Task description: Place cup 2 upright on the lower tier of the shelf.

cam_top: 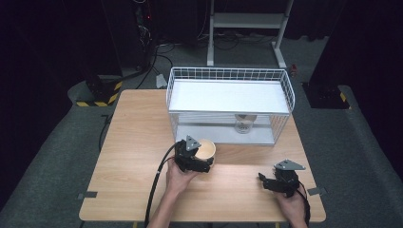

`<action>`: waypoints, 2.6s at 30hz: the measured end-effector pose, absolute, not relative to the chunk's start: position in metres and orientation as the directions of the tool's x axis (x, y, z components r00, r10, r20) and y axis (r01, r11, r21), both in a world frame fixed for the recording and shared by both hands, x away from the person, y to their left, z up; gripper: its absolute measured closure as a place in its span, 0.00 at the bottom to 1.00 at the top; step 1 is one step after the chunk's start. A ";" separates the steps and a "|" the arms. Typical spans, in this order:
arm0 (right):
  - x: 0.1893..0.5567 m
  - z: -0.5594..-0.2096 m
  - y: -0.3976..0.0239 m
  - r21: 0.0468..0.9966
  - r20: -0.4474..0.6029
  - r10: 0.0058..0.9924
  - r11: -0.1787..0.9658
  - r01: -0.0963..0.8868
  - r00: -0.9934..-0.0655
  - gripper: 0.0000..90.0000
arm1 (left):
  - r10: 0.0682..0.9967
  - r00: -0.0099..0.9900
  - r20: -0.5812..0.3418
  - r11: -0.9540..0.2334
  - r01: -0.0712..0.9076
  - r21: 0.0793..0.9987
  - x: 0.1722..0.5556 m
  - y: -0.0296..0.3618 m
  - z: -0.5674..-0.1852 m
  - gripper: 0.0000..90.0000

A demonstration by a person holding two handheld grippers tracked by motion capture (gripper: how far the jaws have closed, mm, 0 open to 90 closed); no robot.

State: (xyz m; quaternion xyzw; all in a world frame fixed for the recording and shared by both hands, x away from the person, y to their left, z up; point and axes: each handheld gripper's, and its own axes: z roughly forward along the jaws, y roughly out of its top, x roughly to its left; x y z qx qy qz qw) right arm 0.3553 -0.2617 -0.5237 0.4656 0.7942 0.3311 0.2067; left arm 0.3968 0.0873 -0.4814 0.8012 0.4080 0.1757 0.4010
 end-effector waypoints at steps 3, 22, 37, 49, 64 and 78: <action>0.355 -0.524 -0.262 0.718 -0.020 0.877 0.347 0.603 -0.481 0.25 | 0.794 0.607 -0.024 -0.361 0.503 0.785 0.398 0.083 -0.483 0.03; 0.355 -0.524 -0.262 0.717 -0.018 0.877 0.345 0.605 -0.480 0.25 | 0.798 0.602 -0.005 -0.378 0.508 0.774 0.400 0.078 -0.490 0.10; 0.355 -0.524 -0.262 0.717 -0.018 0.877 0.345 0.605 -0.480 0.25 | 0.811 0.585 -0.007 -0.361 0.510 0.781 0.399 0.076 -0.490 0.10; 0.355 -0.524 -0.262 0.717 -0.018 0.877 0.345 0.605 -0.480 0.25 | 0.813 0.582 0.007 -0.366 0.502 0.784 0.402 0.073 -0.487 0.10; 0.355 -0.524 -0.262 0.717 -0.018 0.877 0.345 0.605 -0.480 0.25 | 0.823 0.567 0.019 -0.357 0.492 0.794 0.404 0.076 -0.484 0.10; 0.355 -0.524 -0.262 0.717 -0.019 0.878 0.345 0.605 -0.478 0.25 | 0.838 0.545 0.026 -0.347 0.496 0.796 0.414 0.071 -0.469 0.10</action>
